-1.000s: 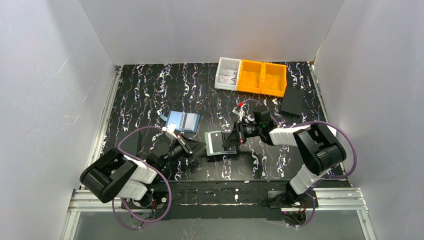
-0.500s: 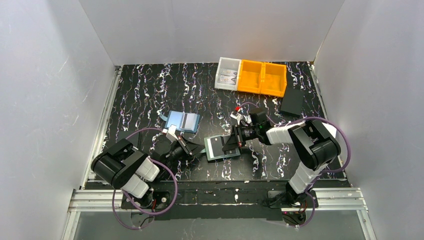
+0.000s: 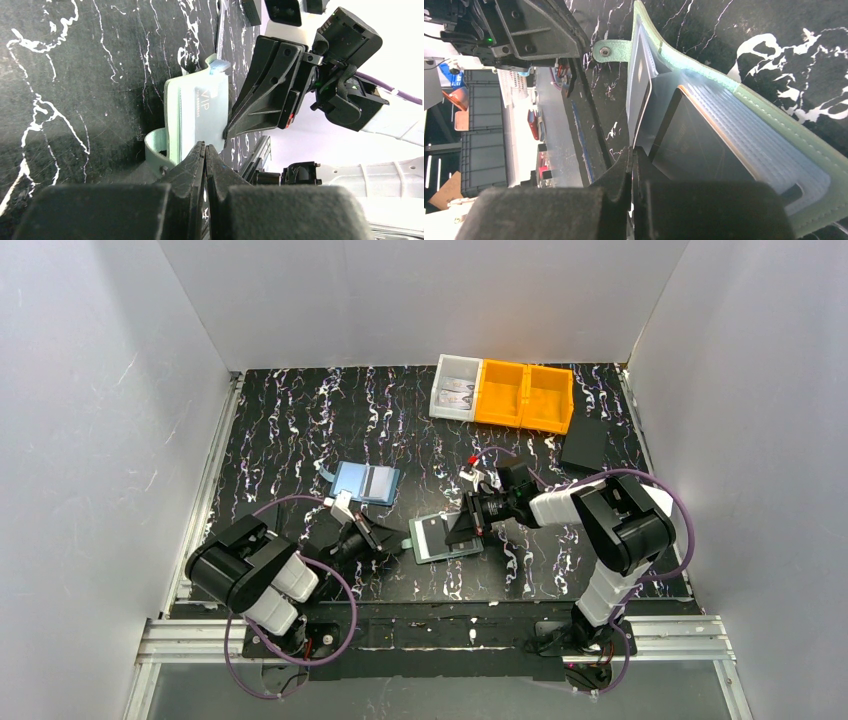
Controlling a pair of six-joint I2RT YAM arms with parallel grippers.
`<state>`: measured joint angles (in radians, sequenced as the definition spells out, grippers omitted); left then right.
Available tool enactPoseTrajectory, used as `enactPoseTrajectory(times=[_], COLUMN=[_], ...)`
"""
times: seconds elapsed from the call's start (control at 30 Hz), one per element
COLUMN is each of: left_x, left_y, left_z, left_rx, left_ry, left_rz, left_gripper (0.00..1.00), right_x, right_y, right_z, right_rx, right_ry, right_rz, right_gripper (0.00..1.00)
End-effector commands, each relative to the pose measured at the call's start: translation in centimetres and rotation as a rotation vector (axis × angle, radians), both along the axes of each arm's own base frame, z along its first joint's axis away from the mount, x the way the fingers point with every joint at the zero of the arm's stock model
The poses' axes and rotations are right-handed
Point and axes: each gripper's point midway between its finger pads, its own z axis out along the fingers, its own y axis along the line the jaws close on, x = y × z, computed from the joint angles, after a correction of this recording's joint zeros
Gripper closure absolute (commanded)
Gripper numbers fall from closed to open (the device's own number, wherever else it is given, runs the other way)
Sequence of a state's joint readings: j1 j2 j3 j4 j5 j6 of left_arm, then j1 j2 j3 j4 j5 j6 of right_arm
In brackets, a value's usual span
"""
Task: Take the credit cards out of the card holder
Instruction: Remove the credit card from the card holder.
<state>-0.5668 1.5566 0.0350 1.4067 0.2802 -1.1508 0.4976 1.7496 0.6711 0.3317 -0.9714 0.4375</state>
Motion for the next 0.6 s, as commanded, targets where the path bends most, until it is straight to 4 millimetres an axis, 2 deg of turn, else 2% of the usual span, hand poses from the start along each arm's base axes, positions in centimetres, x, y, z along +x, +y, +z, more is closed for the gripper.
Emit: enactPoseTrajectory(times=[0.0,0.17,0.37,0.57], left_x=[-0.2,0.0,0.1,0.2], left_y=[-0.2,-1.3,-2.4,-3.6], left_z=[0.3,0.7,1.4,1.6], left_rx=[0.006,-0.014,-0.034,-0.044], left_ry=[-0.033,-0.030,-0.045,-0.043], left_rz=[-0.032,-0.084,-0.138,-0.174], left_gripper=[1.00,0.98,0.80,0.64], right_x=[1.2,1.2,0.5,0.2], right_y=[0.3,0.1,-0.1,0.2], right_z=[1.0,1.0,3.5,5.0], right_rx=[0.005,-0.001,0.125,0.179], right_ry=[-0.102,-0.122,-0.148,-0.145], right_rz=[0.016,0.026,0.088,0.108], right_gripper=[0.99,0.99,0.99,0.99])
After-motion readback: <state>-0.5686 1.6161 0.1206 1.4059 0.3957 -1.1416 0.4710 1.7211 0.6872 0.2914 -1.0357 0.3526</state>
